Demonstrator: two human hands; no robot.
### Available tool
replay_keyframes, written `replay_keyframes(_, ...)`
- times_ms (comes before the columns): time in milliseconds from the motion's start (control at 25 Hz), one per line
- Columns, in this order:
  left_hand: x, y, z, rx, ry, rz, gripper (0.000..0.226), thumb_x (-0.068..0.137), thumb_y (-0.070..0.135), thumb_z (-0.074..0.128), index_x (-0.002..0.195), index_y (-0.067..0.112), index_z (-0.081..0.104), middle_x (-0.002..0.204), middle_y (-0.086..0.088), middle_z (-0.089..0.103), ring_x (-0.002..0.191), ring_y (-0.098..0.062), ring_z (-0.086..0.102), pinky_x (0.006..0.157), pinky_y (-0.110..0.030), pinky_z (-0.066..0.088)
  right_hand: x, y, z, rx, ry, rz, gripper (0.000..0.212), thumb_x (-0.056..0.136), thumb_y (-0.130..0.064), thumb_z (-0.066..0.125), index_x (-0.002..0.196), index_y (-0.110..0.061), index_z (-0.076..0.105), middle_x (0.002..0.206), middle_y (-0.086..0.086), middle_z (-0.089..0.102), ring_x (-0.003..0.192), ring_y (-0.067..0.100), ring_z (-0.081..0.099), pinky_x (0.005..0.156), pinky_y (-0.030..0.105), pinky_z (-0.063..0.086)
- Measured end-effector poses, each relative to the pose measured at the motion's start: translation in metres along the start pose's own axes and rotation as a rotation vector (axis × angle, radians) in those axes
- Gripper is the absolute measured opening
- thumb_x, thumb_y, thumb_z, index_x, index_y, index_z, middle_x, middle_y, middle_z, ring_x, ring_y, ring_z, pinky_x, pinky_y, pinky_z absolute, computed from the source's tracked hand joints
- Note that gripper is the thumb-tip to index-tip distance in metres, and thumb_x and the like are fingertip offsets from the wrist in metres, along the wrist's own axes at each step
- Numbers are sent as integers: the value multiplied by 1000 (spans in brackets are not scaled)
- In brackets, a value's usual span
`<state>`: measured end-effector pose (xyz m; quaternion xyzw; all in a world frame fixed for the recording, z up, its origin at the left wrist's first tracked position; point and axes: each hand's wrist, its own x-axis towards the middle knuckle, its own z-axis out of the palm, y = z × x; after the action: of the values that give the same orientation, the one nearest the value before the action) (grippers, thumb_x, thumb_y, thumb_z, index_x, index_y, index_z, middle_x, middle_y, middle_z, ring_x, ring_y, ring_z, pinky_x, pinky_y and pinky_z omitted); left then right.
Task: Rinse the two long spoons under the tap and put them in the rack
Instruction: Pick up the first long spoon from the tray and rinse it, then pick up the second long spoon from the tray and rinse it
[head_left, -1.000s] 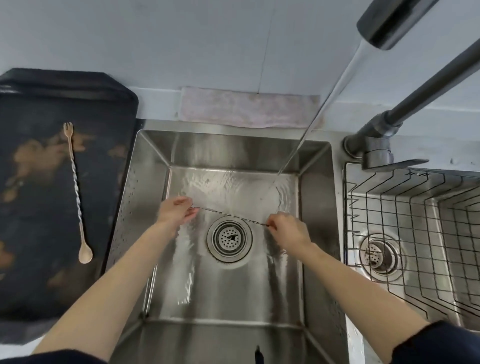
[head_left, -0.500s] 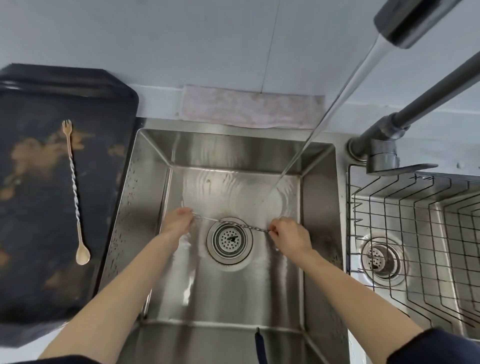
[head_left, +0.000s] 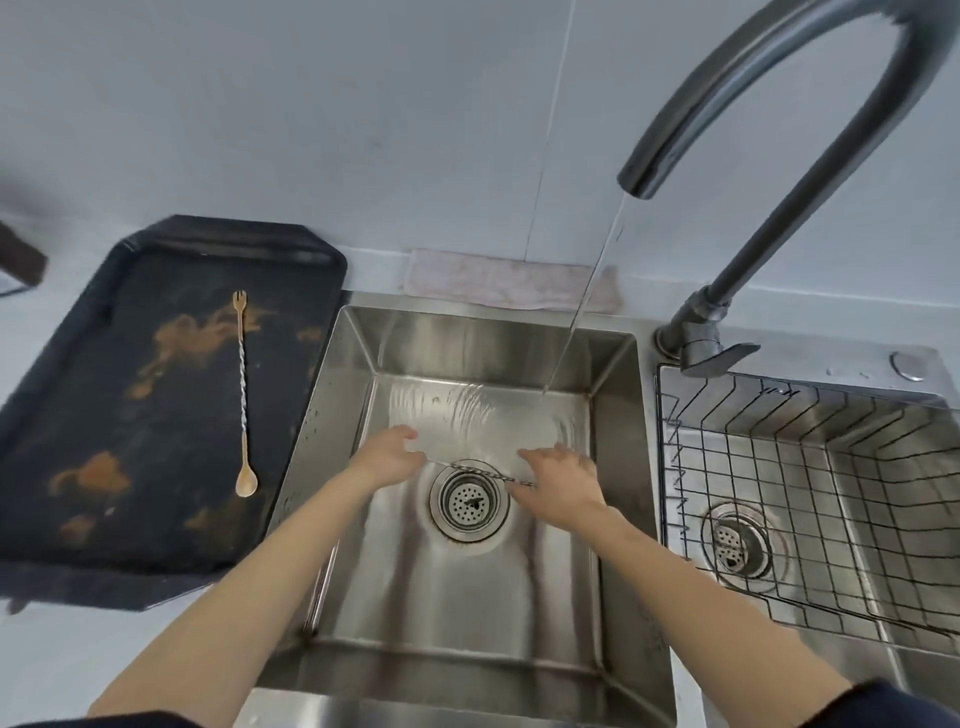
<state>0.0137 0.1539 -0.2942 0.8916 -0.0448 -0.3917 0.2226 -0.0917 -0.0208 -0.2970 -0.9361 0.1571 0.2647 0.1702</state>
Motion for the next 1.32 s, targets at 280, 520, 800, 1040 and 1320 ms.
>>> replay_keyframes(280,-62,11,-56,202,231,206,48,90,22,46,137,16,38,141,-10,47,128,-29,44,102,-38,39,-40,-52,-31,76,171,-95,51,92,-38,47,138,-17,38,142,9,46,133,28,39,112,44,26)
replay_keyframes(520,-93,-24,-84,239,315,249,40,91,22,47,130,13,45,135,-11,51,118,-29,52,96,-40,45,-54,-108,-33,273,265,-160,40,93,-26,48,131,-17,45,131,6,56,123,24,49,98,36,42)
replay_keyframes(800,-84,-74,-123,215,391,157,31,91,23,50,119,10,53,119,-13,61,102,-27,61,87,-37,51,-43,-182,-25,321,244,-201,28,90,-20,47,114,-14,60,116,9,65,107,29,59,91,40,50)
replay_keyframes(1040,-50,-101,-134,222,367,43,26,89,30,53,104,9,60,107,-13,66,95,-29,64,84,-37,53,-17,-233,-21,322,183,-233,27,93,-18,48,114,-10,62,115,12,66,107,28,60,94,40,52)
replay_keyframes(1320,-18,-112,-138,168,367,-21,34,88,38,53,102,8,56,104,-14,65,94,-30,63,80,-38,52,18,-272,-11,170,78,-151,26,91,-25,54,102,-5,64,105,18,67,99,36,62,82,41,54)
